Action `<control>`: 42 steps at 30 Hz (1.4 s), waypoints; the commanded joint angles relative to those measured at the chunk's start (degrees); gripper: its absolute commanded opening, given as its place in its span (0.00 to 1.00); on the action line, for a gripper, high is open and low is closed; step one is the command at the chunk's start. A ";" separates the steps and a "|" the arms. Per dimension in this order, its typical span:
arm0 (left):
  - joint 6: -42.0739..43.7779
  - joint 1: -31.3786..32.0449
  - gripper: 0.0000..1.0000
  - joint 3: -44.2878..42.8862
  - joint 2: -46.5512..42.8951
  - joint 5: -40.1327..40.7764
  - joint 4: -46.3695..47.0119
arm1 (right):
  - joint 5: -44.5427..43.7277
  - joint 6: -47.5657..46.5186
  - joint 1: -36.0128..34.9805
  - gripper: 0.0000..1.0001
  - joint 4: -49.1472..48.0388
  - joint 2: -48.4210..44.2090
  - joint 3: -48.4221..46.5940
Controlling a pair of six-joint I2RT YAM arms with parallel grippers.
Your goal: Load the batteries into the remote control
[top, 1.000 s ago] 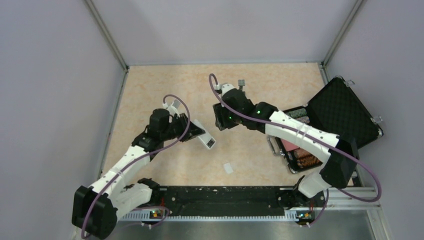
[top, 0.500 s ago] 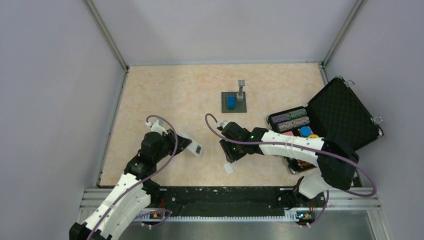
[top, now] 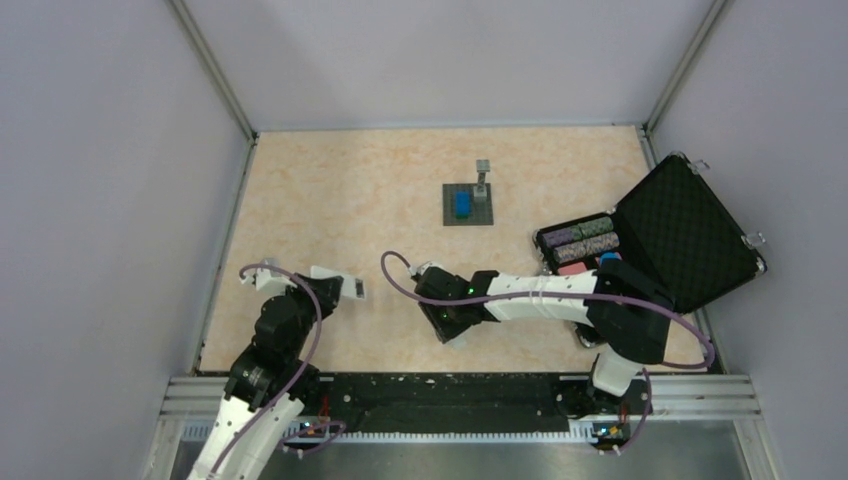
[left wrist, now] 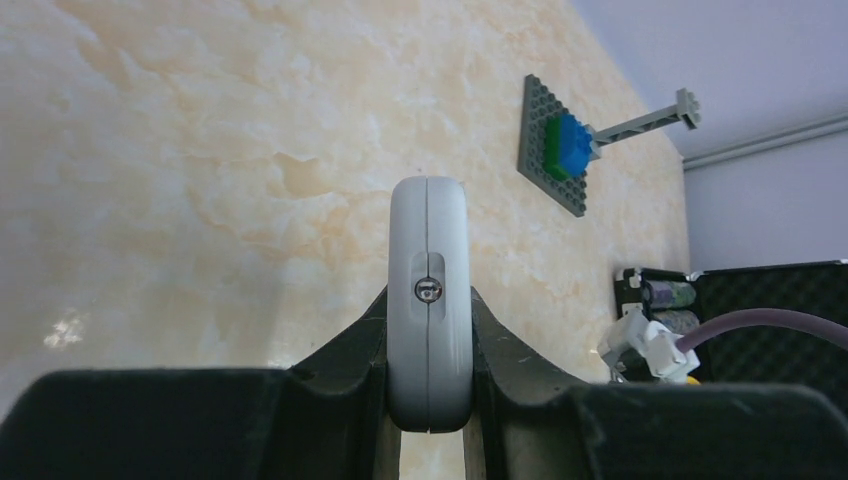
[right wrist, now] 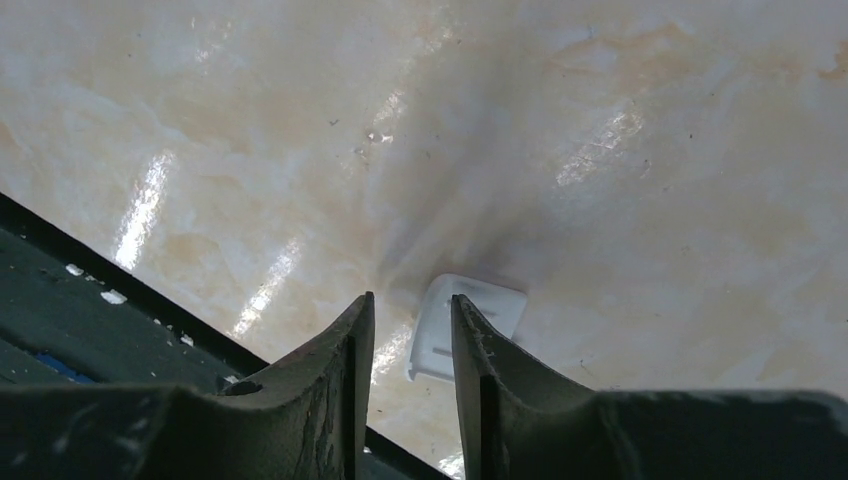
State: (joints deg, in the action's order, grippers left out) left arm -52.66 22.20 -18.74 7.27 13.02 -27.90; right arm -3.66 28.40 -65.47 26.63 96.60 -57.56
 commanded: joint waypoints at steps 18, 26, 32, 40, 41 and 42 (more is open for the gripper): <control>-1.12 -0.21 0.00 -1.91 -2.08 5.54 -5.05 | -12.06 7.38 -6.16 0.27 10.12 3.51 -6.62; -0.95 -0.22 0.00 -1.93 -2.05 5.67 -5.47 | -14.40 8.20 -8.35 0.32 11.93 3.14 -7.83; -0.72 -0.16 0.00 -2.09 -2.24 5.64 -6.01 | -14.37 9.84 -8.29 0.25 12.91 3.95 -7.79; -0.44 -0.14 0.00 -2.17 -2.42 5.80 -6.38 | -13.50 11.00 -8.31 0.18 12.64 4.74 -7.22; -0.42 -0.20 0.00 -2.17 -2.43 5.84 -6.38 | -13.29 11.28 -8.35 0.17 12.47 4.82 -6.95; -0.42 -0.18 0.00 -2.16 -2.43 5.84 -6.38 | -13.09 11.51 -8.35 0.16 12.24 4.87 -6.78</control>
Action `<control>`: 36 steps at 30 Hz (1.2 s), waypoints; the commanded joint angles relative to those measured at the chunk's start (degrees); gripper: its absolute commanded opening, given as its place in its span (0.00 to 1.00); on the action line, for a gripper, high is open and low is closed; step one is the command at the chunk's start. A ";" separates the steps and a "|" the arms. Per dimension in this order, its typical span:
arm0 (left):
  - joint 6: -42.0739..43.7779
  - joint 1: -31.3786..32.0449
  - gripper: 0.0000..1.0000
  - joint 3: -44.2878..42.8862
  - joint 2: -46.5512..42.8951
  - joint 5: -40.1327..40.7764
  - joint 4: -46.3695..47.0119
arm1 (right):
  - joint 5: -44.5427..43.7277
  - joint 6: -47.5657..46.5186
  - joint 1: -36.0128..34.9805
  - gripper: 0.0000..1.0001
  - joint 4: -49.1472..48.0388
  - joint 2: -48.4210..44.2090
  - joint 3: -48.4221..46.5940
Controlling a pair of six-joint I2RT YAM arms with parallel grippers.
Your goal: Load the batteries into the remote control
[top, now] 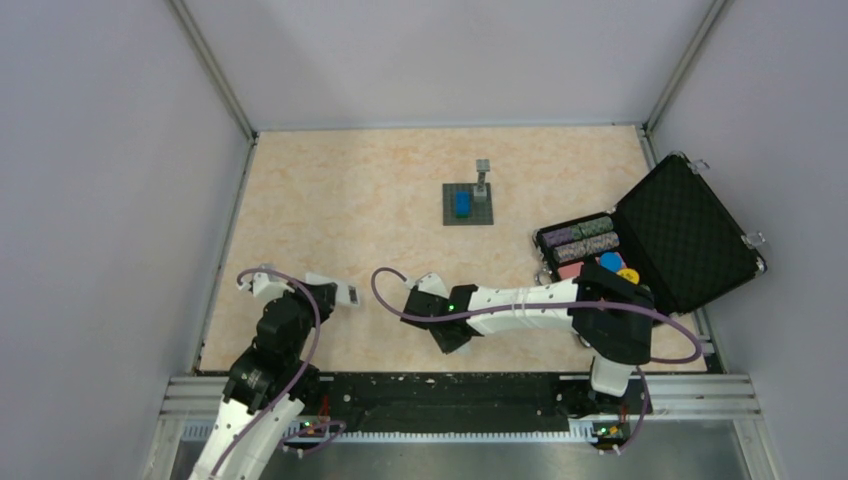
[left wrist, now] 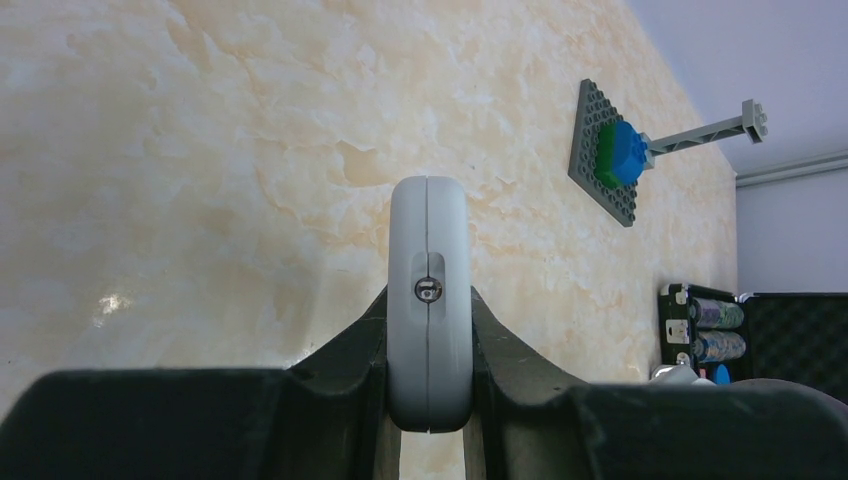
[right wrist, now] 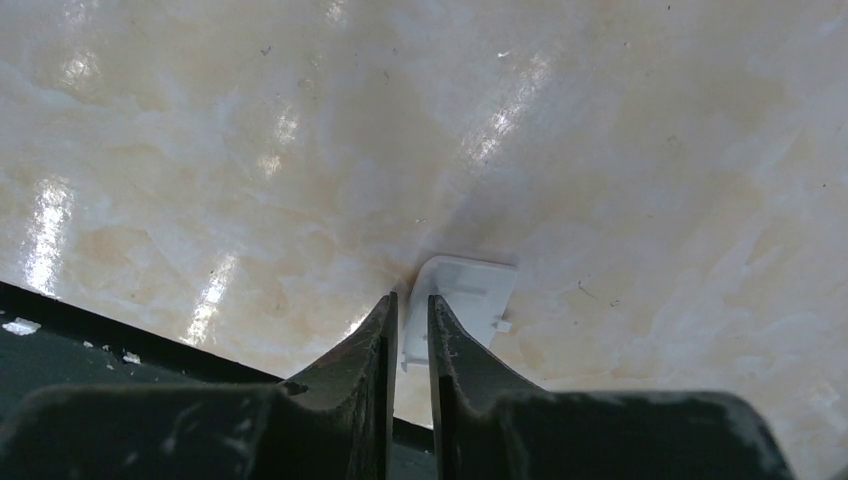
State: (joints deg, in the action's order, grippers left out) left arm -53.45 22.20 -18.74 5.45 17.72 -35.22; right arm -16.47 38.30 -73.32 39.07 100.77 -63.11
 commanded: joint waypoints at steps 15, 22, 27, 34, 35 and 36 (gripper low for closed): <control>0.02 -0.16 0.00 -3.15 -0.54 0.95 0.69 | 2.91 3.92 2.01 0.00 -5.27 -2.73 4.77; -0.51 -0.20 0.00 -2.68 -0.08 -2.47 5.03 | 2.93 2.20 5.63 0.00 -10.07 -10.45 4.88; -3.11 -0.19 0.00 -4.05 2.23 -5.06 10.18 | 7.66 1.77 12.28 0.00 -13.13 -18.75 0.86; -13.76 -0.17 0.00 -6.06 6.93 -8.85 22.26 | 18.25 7.48 19.27 0.00 -17.47 -23.09 -10.36; -15.52 -0.20 0.00 -5.65 7.30 -9.55 24.75 | 20.52 9.77 20.20 0.00 -19.57 -23.45 -10.86; -17.47 -0.14 0.00 -5.11 7.53 -10.09 27.41 | 22.89 12.52 21.15 0.00 -22.24 -23.85 -10.84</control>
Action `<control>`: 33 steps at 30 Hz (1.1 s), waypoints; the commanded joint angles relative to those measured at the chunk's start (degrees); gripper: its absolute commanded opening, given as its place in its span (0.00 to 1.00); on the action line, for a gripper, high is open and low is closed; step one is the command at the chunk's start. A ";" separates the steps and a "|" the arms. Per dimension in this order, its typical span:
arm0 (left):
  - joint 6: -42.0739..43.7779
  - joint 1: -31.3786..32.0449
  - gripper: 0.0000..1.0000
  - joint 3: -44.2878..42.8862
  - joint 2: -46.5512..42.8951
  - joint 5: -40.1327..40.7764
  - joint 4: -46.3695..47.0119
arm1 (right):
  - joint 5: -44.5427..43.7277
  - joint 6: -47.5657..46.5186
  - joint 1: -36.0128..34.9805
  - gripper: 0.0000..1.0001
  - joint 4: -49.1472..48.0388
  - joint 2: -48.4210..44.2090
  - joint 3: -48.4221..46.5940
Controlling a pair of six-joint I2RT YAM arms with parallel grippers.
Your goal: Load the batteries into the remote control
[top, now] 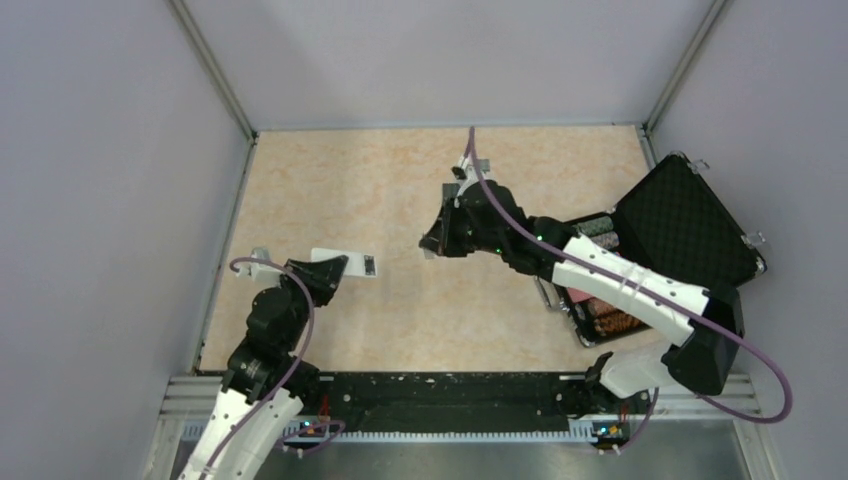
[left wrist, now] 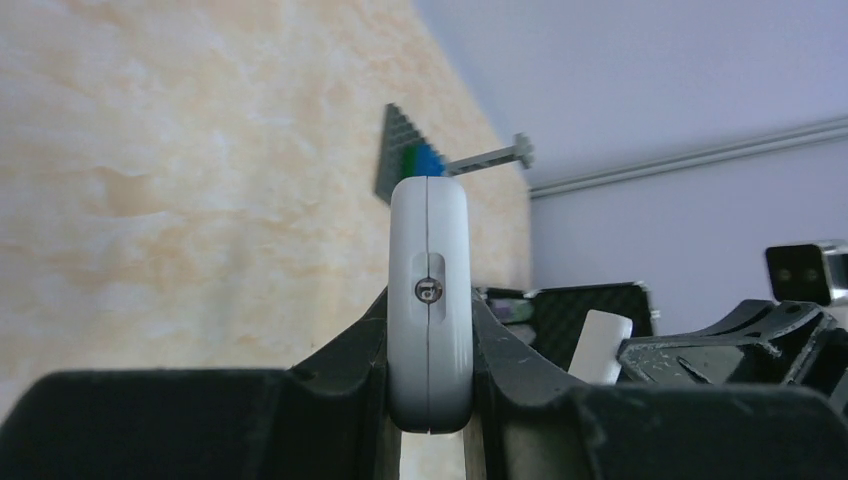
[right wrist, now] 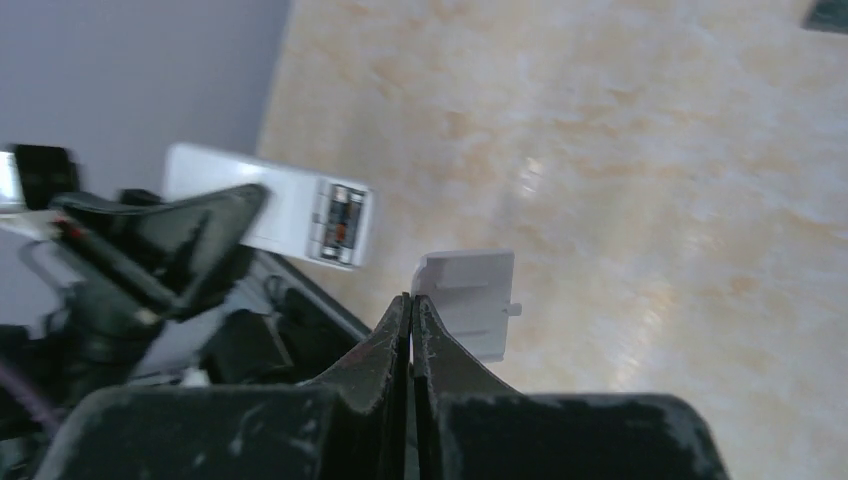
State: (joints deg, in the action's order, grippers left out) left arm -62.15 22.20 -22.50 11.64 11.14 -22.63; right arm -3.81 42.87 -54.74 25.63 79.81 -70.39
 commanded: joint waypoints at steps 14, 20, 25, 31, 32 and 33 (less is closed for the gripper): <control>-23.45 -0.22 0.00 -4.61 6.65 -8.19 25.39 | 29.66 35.78 4.82 0.00 -40.69 1.41 -5.36; -26.06 -0.17 0.00 -5.10 8.20 -8.68 28.89 | 33.06 38.97 4.82 0.00 -46.44 1.11 -2.35; -26.43 -0.19 0.00 -8.45 9.36 -8.46 24.75 | 35.26 42.16 4.82 0.00 -52.21 3.09 -1.58; -26.53 -0.16 0.00 -11.33 9.87 -7.87 22.90 | 34.95 45.50 4.81 0.00 -54.65 4.38 -0.75; -26.82 -0.16 0.00 -11.47 9.96 -7.95 22.87 | 34.67 45.46 4.82 0.00 -54.41 4.45 -0.80; -26.91 -0.22 0.00 -11.58 10.09 -8.23 22.83 | 34.58 45.64 4.82 0.00 -54.60 4.59 -0.79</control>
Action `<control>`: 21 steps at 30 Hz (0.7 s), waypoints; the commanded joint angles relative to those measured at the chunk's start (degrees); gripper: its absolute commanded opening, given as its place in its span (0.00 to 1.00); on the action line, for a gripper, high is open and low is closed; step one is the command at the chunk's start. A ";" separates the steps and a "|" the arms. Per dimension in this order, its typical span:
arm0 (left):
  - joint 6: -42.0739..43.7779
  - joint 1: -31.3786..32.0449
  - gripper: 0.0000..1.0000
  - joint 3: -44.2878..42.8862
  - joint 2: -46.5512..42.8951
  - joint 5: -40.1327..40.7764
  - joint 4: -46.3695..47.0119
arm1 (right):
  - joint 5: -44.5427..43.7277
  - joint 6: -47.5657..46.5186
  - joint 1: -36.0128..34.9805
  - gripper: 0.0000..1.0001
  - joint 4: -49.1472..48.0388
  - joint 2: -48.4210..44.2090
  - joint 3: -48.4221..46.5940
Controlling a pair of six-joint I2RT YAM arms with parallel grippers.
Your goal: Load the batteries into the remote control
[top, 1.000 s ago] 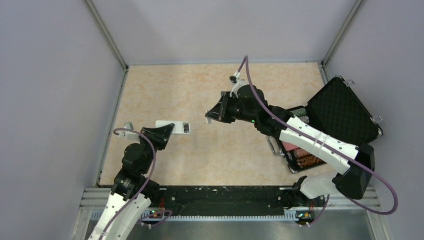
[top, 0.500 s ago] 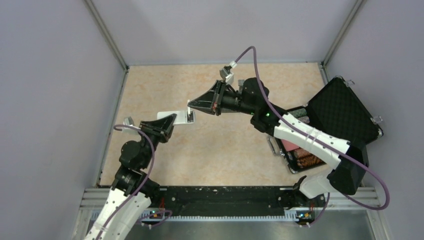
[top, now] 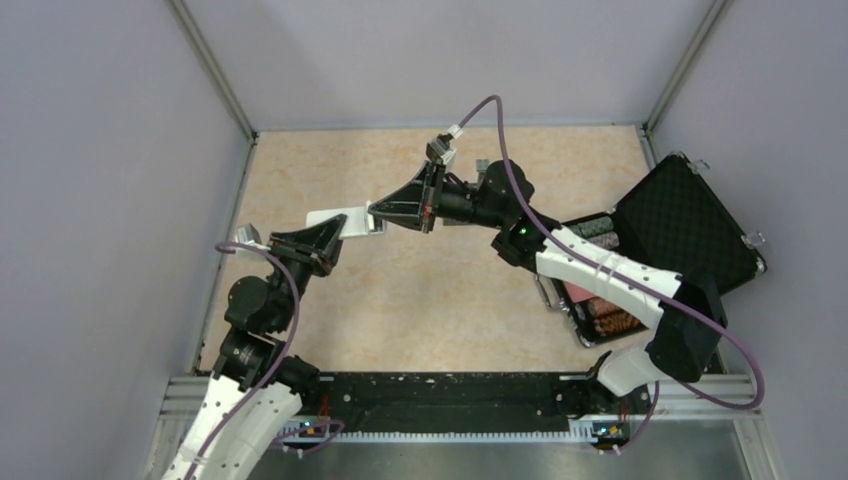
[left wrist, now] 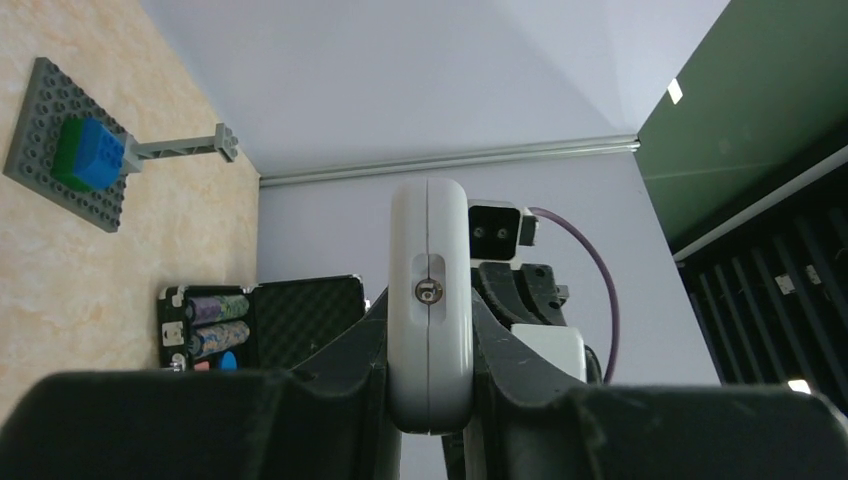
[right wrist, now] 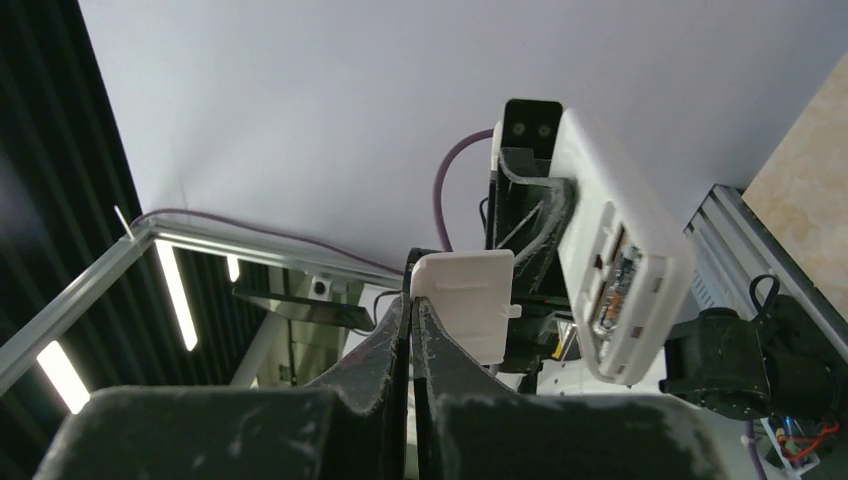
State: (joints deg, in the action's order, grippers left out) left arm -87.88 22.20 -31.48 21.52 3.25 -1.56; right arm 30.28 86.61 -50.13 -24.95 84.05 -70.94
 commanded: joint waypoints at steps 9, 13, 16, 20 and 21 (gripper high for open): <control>-2.18 -0.22 0.00 -1.77 -0.21 -1.25 1.95 | 0.43 3.85 0.17 0.00 -7.02 2.04 0.64; -2.00 -0.22 0.00 -1.74 -0.89 -0.85 1.86 | -0.39 4.26 0.21 0.00 -7.00 1.27 2.16; -2.09 -0.18 0.00 -1.80 -1.28 -0.92 1.77 | -1.01 3.73 0.16 0.00 -6.33 0.76 2.77; -2.20 -0.22 0.00 -1.88 -1.44 -1.13 1.82 | -2.48 3.32 0.21 0.00 -6.10 -0.17 4.07; -2.22 -0.20 0.00 -1.89 -1.41 -1.21 1.83 | -2.81 3.18 0.21 0.00 -6.09 -0.42 4.45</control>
State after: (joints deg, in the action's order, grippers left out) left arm -89.67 22.20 -32.12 20.86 2.39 -2.26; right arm 29.30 90.26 -50.13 -29.23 86.11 -67.70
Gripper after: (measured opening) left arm 0.262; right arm 0.003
